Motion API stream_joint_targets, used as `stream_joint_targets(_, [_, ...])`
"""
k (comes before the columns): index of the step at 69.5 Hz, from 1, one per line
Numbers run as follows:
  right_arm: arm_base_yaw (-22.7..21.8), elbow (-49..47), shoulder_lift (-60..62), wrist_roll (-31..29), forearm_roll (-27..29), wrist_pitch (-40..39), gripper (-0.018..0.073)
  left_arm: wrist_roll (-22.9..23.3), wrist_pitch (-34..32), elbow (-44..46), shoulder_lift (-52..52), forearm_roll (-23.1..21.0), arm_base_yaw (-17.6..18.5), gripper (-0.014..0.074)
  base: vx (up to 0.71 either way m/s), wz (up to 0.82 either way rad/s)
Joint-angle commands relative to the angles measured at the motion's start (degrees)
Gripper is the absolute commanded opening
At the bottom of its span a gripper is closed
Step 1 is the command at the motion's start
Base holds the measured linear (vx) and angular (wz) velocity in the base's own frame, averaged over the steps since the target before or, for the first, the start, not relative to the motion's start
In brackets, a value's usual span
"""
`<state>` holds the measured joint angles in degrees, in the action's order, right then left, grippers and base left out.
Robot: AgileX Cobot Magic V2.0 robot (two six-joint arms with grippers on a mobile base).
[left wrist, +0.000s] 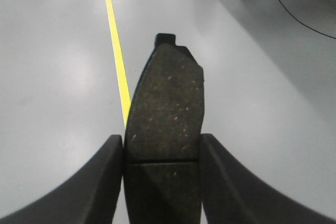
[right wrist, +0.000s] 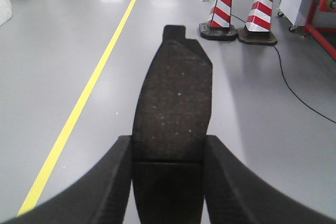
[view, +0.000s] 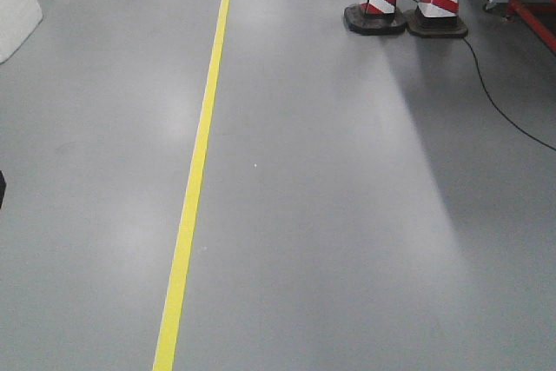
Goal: Move and align brake pads A on conveyor
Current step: 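Drive the base away from the table holding both pads, then drive past the striped cones toward the dark conveyor belt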
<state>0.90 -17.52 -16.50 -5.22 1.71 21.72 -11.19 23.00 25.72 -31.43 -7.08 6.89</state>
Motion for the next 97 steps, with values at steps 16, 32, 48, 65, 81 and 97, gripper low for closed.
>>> stream_joint_targets(16, [-0.3, -1.7, -0.3, -0.5, 0.0, -5.5, 0.0059, 0.3, -5.2, 1.6, -0.2, -0.7, 0.2, 0.0073, 0.53, 0.02])
stream_joint_targets(32, [-0.3, -1.7, -0.3, -0.5, 0.0, -5.5, 0.0059, 0.3, -5.2, 1.6, -0.2, -0.7, 0.2, 0.0073, 0.54, 0.00])
stream_joint_targets(48, [-0.3, -1.7, -0.3, -0.5, 0.0, -5.5, 0.0059, 0.3, -5.2, 1.6, -0.2, -0.7, 0.2, 0.0073, 0.56, -0.03])
stream_joint_targets(65, [-0.3, -1.7, -0.3, -0.5, 0.0, -5.5, 0.0059, 0.3, -5.2, 1.6, -0.2, -0.7, 0.2, 0.0073, 0.56, -0.05])
stream_joint_targets(81, [-0.3, -1.7, -0.3, -0.5, 0.0, -5.5, 0.0059, 0.3, -5.2, 1.6, -0.2, -0.7, 0.2, 0.0073, 0.59, -0.04])
stream_joint_targets(97, [-0.3, -1.7, -0.3, -0.5, 0.0, -5.5, 0.0059, 0.3, -5.2, 1.6, -0.2, -0.7, 0.2, 0.0073, 0.60, -0.01])
